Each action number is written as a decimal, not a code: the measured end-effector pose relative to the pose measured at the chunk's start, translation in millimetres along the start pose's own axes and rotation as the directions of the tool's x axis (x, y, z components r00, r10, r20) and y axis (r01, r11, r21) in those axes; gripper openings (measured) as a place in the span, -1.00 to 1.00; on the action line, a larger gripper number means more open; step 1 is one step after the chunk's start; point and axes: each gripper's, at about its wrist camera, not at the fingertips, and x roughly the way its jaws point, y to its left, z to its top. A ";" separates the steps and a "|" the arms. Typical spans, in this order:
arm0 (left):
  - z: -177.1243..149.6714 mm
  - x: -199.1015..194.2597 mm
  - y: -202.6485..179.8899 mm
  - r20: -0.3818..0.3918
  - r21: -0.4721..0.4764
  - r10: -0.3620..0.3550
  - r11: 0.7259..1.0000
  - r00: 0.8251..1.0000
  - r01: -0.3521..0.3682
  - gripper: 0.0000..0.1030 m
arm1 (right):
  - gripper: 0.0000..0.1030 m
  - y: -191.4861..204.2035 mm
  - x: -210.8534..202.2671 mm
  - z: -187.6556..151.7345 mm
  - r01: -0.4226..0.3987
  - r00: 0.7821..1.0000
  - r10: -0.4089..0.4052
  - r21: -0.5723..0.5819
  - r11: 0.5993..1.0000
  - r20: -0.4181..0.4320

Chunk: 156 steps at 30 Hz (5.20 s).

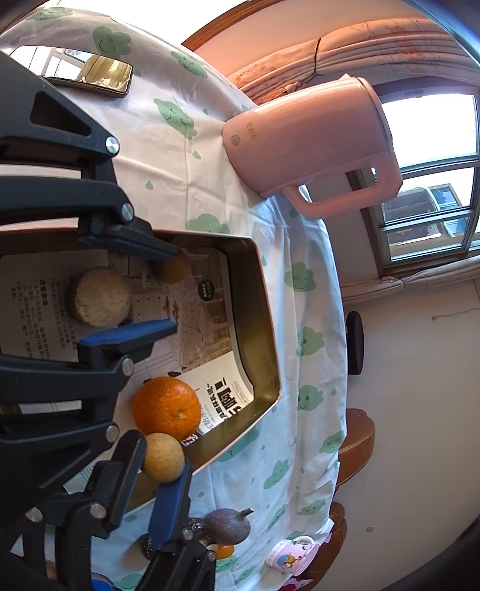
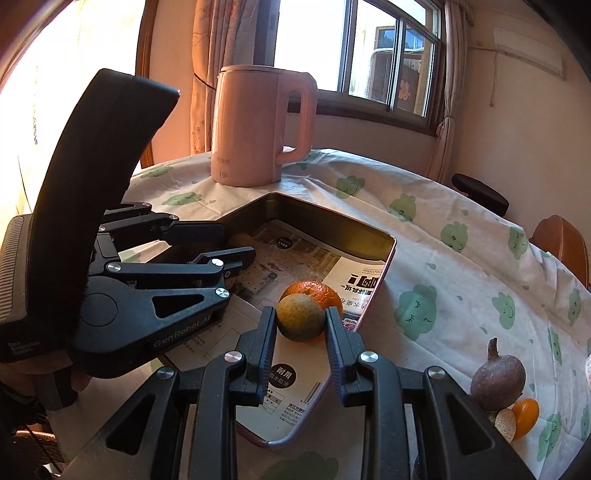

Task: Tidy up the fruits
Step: 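Open the left tool to release the cake while the right tool releases the tan fruit, then withdraw both tools from the tin toward the remaining fruits on the cloth, then grasp the dark round fruit with the left tool while the right tool grasps an orange, then lift and carry the dark fruit with the left tool while the right tool carries the orange to the tin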

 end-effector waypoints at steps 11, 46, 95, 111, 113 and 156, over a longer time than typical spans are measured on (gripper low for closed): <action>0.6 3.4 -2.7 -0.018 0.015 0.000 1.000 1.000 0.000 -0.30 | -0.45 2.9 1.8 -0.4 0.009 1.000 -0.009 -0.003 1.000 -0.005; -1.1 -62.2 -16.4 0.210 -0.081 -0.037 0.995 0.977 0.055 0.41 | 0.05 -55.1 -82.9 -36.6 0.158 0.980 -0.168 0.105 0.982 0.103; 0.4 -33.8 -185.9 -0.059 0.174 -0.332 0.926 0.942 0.337 0.09 | -0.31 -160.8 -95.3 -98.9 0.272 0.961 -0.247 0.286 0.919 -0.122; 0.1 -14.7 -177.8 -0.144 0.087 -0.380 0.915 0.914 0.394 -0.20 | -0.31 -164.4 -88.1 -100.9 0.194 0.978 -0.160 0.306 0.932 -0.132; 0.4 -18.1 -175.4 -0.123 0.083 -0.378 0.917 0.917 0.390 -0.20 | -0.31 -163.5 -89.5 -100.7 0.196 0.978 -0.165 0.303 0.932 -0.125; 0.1 -50.2 -162.3 0.075 0.061 -0.309 0.951 0.948 0.305 -0.20 | -0.31 -141.5 -117.7 -97.2 0.170 0.981 -0.186 0.222 0.960 0.050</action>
